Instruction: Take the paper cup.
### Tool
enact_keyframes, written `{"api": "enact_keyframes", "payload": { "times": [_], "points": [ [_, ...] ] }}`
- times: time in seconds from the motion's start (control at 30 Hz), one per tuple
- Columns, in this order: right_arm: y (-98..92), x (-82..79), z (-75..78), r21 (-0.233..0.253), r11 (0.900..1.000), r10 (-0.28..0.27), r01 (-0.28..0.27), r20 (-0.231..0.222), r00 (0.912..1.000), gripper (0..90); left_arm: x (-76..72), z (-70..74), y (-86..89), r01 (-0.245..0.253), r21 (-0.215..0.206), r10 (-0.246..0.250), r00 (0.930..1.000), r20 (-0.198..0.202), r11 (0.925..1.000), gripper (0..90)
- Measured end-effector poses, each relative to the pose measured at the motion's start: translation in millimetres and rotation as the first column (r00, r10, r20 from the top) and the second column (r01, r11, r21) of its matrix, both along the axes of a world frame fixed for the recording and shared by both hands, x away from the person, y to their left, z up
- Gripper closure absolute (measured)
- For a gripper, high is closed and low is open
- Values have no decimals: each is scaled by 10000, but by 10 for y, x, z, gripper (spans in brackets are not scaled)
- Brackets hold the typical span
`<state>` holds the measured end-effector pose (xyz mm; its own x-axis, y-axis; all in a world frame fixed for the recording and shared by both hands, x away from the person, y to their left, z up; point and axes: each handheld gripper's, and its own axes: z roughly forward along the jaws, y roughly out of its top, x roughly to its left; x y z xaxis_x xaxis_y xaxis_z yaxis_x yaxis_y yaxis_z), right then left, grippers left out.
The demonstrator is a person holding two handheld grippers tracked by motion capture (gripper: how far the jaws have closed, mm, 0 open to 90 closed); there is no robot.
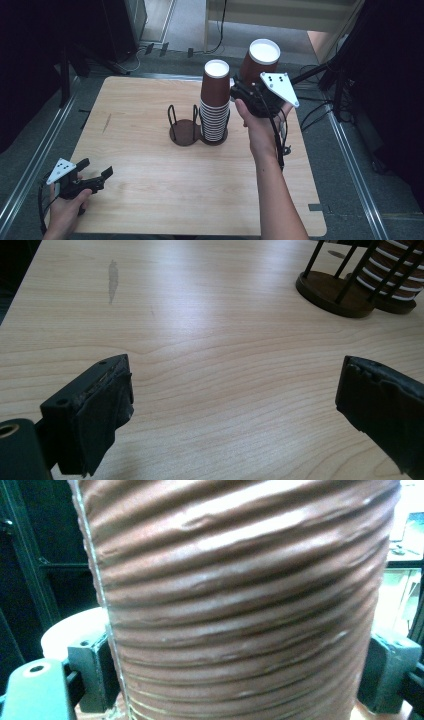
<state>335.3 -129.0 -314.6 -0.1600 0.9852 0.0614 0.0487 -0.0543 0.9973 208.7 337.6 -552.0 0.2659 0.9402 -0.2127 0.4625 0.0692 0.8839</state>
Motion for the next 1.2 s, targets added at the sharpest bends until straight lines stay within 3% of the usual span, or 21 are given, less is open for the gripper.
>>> {"api": "enact_keyframes", "payload": {
  "times": [0.23,0.33,0.53,0.77,0.93,1.1,1.2],
  "points": [
    [-121,-81,-139,3,9999,-164,164,-165,9997,122,-2,1,-3,-11,30,11,10000,16,10000,26],
    [-148,-107,-210,-300,9990,-345,341,-127,9993,122,-2,0,-3,-18,35,18,10000,32,10000,26],
    [-173,-177,-333,-333,9992,-243,237,-181,9995,122,0,0,-17,-8,44,8,10000,43,10000,26],
    [-176,-281,-488,-842,9959,-347,334,-136,9993,119,21,6,-82,-44,630,60,9996,-261,9980,27],
    [-219,-355,-629,-750,9965,-393,364,-368,9986,119,17,4,-78,52,593,-35,9996,-283,9982,26],
    [-288,-422,-776,-648,9975,-328,287,-631,9975,118,-7,13,-121,276,1150,-259,9995,-169,9930,26],
    [-316,-485,-947,-604,9980,-231,175,-943,9953,118,-12,41,-143,345,1334,-336,9994,-91,9905,26]
  ]
}}
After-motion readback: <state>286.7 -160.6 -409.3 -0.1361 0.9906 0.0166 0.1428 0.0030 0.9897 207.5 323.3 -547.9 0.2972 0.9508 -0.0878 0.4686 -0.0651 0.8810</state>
